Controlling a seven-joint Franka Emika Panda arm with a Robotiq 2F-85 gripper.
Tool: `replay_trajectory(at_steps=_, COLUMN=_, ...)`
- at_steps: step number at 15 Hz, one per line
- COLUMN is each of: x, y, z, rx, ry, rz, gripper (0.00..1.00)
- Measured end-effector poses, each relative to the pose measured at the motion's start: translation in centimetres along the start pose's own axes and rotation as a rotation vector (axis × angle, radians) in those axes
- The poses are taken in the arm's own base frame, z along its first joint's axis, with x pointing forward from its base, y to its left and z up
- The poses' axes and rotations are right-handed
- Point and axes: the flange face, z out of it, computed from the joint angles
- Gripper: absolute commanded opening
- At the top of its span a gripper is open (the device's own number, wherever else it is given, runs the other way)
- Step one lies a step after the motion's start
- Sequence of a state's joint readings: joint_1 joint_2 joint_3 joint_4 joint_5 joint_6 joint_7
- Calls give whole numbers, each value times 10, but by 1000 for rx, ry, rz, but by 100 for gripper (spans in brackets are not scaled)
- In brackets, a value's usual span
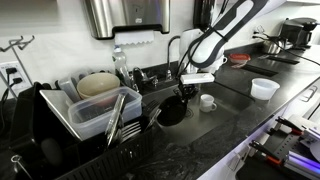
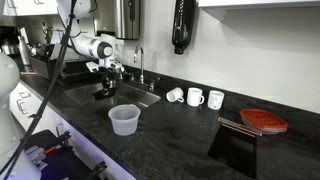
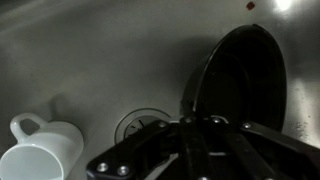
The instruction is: Put the bowl on the countertop
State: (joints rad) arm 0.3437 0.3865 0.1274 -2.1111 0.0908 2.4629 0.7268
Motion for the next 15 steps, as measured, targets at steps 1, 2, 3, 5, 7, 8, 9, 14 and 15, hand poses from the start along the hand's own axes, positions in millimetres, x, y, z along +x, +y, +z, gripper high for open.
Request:
replay_trajectory(at_steps=1, x=-3, y=1, z=-7, rx=7, ry=7, rz=-23, gripper=2)
replay_trajectory(at_steps=2, x=-7, y=1, z=-16, rx=14, ry=17, rz=-48, gripper=2)
replay_trajectory(at_steps=3, x=-9, y=2, z=-24, rx=25, ry=28, rz=-75, gripper=2)
replay_trajectory(at_steps=5, x=-16, y=3, z=-39, rx=70, ry=36, rz=-130, gripper=2)
replay_trajectory(at_steps=7, x=-25, y=3, z=-50, rx=129, ry=35, rz=-204, gripper=2)
replay_trajectory(at_steps=8, x=-30, y=2, z=-55, rx=160, ry=30, rz=-247, gripper=2)
replay_trajectory(at_steps=9, x=-35, y=1, z=-59, rx=192, ry=23, rz=-292, gripper=2)
replay_trajectory(at_steps=14, x=-56, y=8, z=-75, rx=289, ry=-5, rz=-536, gripper=2)
replay_trajectory(at_steps=15, x=-57, y=15, z=-75, rx=292, ry=-20, rz=-580, gripper=2)
